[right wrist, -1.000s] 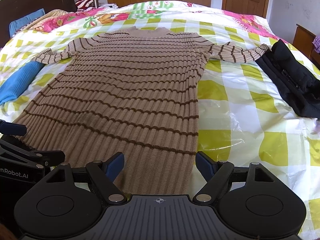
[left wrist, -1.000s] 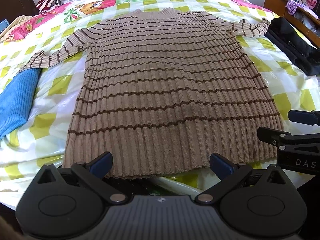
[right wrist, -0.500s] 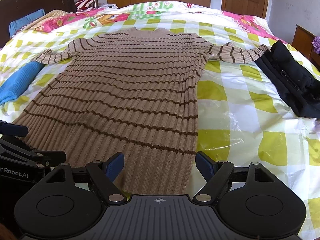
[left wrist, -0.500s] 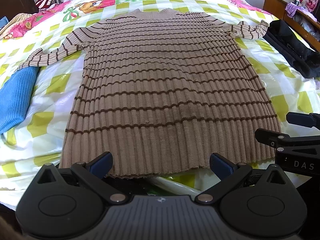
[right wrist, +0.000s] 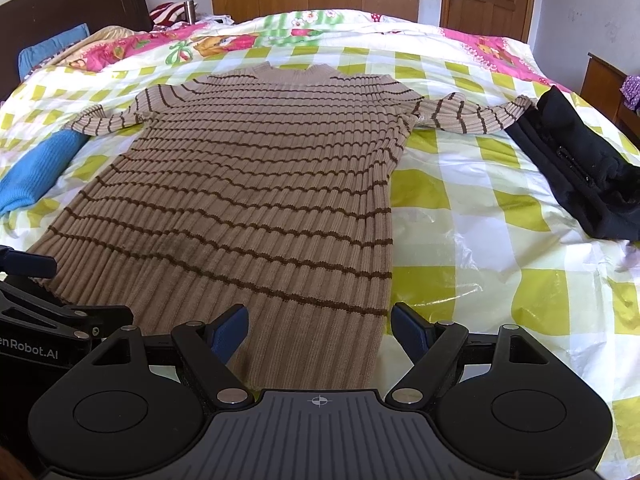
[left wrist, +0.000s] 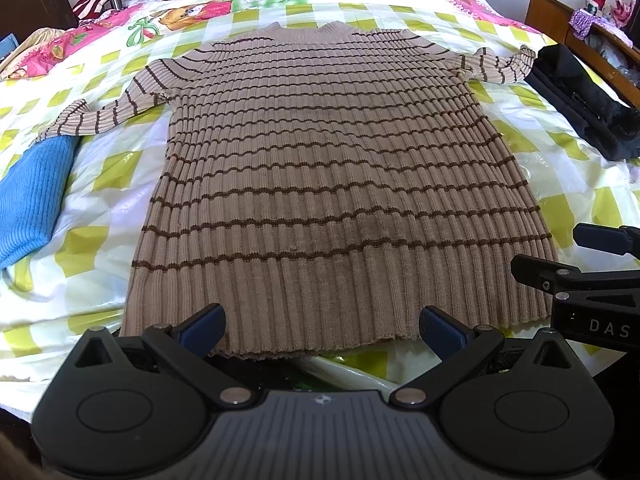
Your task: Fold small clothes
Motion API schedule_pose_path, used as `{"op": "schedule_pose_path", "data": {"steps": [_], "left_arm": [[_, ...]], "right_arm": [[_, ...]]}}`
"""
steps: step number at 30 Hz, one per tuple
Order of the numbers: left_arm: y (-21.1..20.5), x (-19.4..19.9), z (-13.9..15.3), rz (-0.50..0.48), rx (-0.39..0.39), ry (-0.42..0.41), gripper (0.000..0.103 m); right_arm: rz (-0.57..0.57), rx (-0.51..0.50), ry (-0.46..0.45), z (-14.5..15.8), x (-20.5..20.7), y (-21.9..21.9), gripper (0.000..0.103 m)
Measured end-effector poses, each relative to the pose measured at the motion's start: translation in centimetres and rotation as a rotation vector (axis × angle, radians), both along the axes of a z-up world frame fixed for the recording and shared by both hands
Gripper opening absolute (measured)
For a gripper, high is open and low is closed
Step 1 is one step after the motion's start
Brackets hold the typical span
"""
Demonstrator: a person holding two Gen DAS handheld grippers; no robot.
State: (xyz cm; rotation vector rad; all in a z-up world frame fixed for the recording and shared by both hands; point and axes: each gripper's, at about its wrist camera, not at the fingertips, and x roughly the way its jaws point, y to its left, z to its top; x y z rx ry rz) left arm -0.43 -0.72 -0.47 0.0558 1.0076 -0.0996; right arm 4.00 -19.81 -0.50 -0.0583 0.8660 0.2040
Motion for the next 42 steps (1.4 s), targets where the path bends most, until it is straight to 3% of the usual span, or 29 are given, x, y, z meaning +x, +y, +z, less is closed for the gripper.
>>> {"op": "schedule_pose_path", "data": {"steps": [42], "left_arm": [[-0.62, -0.34, 0.31, -0.012, -0.006, -0.03, 0.103]], "right_arm": [[-0.021, -0.008, -0.019, 0.34, 0.11, -0.19, 0.08]]}}
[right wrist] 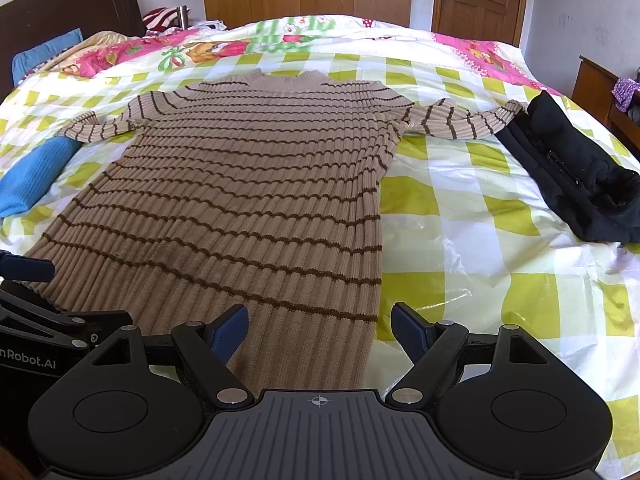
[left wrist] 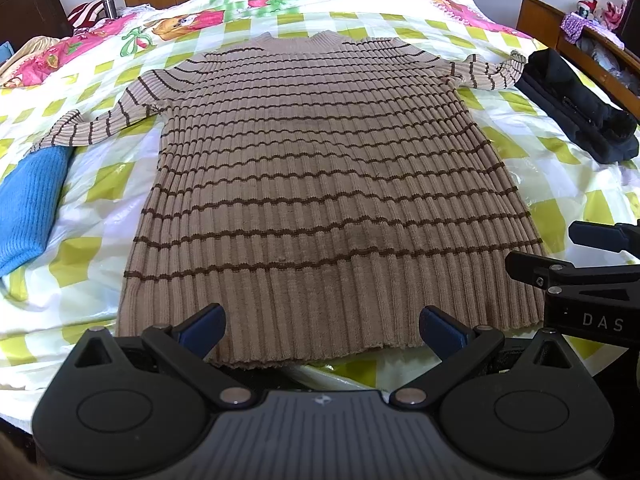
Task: Fold small clothes
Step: 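Grasp the sweater sleeve cuff with the right gripper and lift it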
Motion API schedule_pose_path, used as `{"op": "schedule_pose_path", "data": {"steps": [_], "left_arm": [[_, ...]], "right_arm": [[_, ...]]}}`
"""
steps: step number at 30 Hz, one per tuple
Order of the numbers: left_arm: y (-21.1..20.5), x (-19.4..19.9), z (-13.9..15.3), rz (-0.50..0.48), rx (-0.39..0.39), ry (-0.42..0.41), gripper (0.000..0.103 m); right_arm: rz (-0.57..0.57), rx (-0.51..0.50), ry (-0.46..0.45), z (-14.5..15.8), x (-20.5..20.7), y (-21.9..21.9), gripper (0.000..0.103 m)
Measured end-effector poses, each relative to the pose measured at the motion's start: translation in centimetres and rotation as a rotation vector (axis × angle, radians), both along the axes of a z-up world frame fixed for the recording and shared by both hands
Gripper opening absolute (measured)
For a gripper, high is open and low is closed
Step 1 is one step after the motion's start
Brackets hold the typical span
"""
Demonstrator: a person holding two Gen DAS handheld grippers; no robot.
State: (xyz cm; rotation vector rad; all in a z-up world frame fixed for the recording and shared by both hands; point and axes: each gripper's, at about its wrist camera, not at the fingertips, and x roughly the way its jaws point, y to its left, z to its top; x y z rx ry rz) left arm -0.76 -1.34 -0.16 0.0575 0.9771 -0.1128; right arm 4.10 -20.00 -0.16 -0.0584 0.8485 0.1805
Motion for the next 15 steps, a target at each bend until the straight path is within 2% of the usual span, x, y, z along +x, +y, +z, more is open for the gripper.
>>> {"op": "schedule_pose_path", "data": {"steps": [7, 15], "left_arm": [[-0.6, 1.6, 0.4, -0.018, 0.019, -0.031, 0.103], [-1.9, 5.5, 0.9, -0.058, 0.022, -0.077, 0.103]], "right_arm": [[-0.008, -0.002, -0.017, 0.3, 1.1, -0.3, 0.08], [-0.093, 0.011, -0.063, 1.2, 6.1, -2.6, 0.08]]}}
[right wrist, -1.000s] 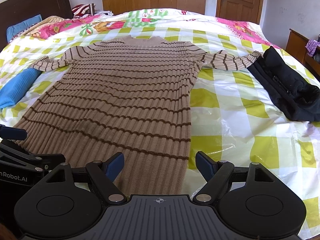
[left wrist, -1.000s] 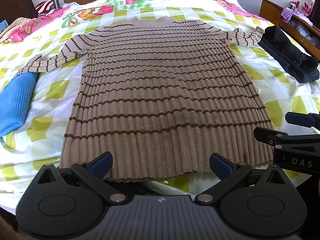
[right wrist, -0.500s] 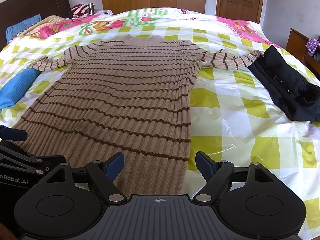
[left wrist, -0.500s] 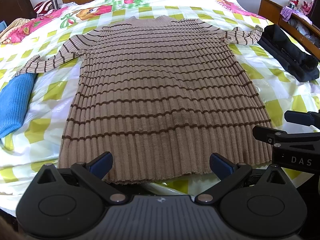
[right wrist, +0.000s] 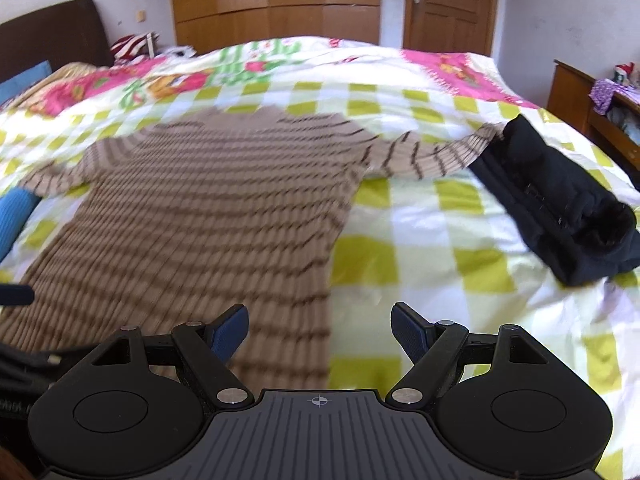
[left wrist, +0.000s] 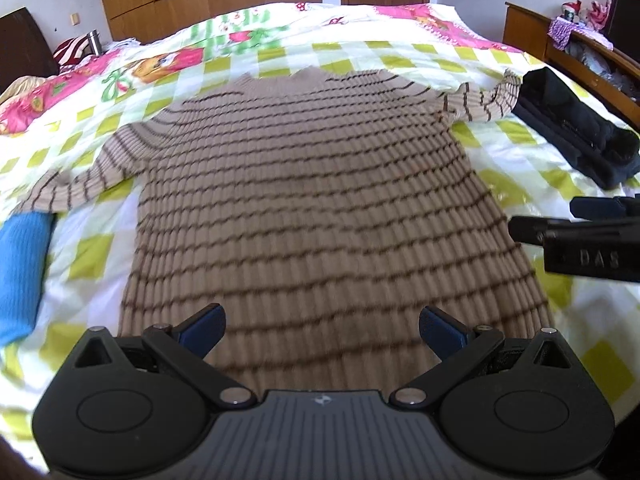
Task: Fold small clothes
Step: 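Grasp the sweater sleeve cuff with the right gripper and lift it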
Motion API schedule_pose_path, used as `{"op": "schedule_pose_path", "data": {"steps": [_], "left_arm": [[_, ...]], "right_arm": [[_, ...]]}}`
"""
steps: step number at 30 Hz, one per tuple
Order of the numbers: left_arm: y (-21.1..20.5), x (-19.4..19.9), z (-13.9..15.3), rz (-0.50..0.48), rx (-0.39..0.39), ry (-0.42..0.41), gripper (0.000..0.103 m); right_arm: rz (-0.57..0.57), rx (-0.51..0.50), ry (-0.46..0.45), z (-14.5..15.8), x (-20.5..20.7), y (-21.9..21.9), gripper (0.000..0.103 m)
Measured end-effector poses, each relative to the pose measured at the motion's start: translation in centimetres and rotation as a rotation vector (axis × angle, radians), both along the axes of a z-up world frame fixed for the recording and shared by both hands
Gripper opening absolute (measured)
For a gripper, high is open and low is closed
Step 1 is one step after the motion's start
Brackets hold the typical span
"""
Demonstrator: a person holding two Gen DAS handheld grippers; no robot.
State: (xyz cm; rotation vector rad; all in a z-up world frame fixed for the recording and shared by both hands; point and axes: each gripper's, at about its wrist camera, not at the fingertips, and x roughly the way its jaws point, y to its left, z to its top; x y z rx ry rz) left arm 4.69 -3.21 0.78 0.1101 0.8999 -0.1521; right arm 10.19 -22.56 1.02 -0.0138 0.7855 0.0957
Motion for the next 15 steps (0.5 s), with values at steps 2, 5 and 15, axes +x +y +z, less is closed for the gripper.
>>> {"op": "schedule_pose_path", "data": {"steps": [2, 5, 15], "left_arm": [[-0.5, 1.1, -0.1, -0.009, 0.0, -0.004, 0.103], [-1.2, 2.8, -0.5, -0.025, 0.001, -0.011, 0.103], [-2.9, 8.1, -2.0, -0.069, -0.016, -0.03, 0.103]], "right_arm": [[-0.016, 0.005, -0.005, 0.0, 1.3, -0.5, 0.08], [-0.043, 0.018, -0.002, -0.2, 3.2, -1.1, 0.08], [-0.159, 0.129, 0.038, -1.5, 10.4, -5.4, 0.079]]}}
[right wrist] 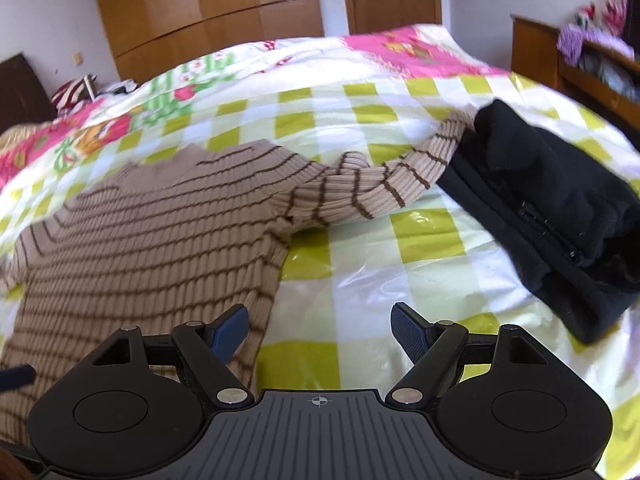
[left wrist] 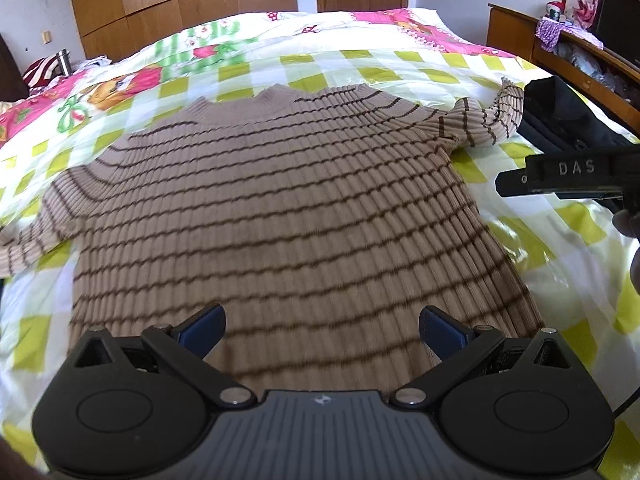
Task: Fold small clothes
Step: 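Grasp the sweater sleeve cuff with the right gripper and lift it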
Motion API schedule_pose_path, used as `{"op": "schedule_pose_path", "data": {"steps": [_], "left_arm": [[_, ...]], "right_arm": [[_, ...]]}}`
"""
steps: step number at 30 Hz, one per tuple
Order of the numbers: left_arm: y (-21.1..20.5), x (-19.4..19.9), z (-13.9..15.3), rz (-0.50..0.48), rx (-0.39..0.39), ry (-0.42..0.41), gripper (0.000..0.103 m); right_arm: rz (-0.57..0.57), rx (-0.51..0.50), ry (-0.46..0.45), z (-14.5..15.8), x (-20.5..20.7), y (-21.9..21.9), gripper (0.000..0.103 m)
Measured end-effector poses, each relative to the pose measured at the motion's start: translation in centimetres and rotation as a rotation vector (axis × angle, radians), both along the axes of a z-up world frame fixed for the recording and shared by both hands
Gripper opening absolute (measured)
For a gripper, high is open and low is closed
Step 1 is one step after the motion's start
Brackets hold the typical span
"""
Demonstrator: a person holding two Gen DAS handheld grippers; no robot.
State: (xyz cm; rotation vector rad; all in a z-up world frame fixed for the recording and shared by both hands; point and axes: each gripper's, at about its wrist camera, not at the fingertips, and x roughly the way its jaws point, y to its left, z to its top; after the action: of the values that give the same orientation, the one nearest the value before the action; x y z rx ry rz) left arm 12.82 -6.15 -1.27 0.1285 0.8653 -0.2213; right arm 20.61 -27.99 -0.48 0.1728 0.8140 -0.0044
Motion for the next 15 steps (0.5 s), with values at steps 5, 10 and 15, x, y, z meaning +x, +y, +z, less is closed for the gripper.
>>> {"op": "schedule_pose_path", "data": {"steps": [5, 10, 15], "left_arm": [[-0.9, 3.0, 0.0, -0.017, -0.034, -0.022, 0.103], [-1.9, 5.6, -0.8, -0.022, -0.07, -0.038, 0.103], [-2.8, 7.1, -2.0, -0.031, -0.082, -0.05, 0.103]], "right_arm": [[-0.082, 0.035, -0.041, 0.2, 3.8, -2.3, 0.079], [-0.203, 0.177, -0.036, -1.0, 7.6, -5.3, 0.08], [-0.326, 0.291, -0.028, -2.9, 9.7, -8.2, 0.078]]}}
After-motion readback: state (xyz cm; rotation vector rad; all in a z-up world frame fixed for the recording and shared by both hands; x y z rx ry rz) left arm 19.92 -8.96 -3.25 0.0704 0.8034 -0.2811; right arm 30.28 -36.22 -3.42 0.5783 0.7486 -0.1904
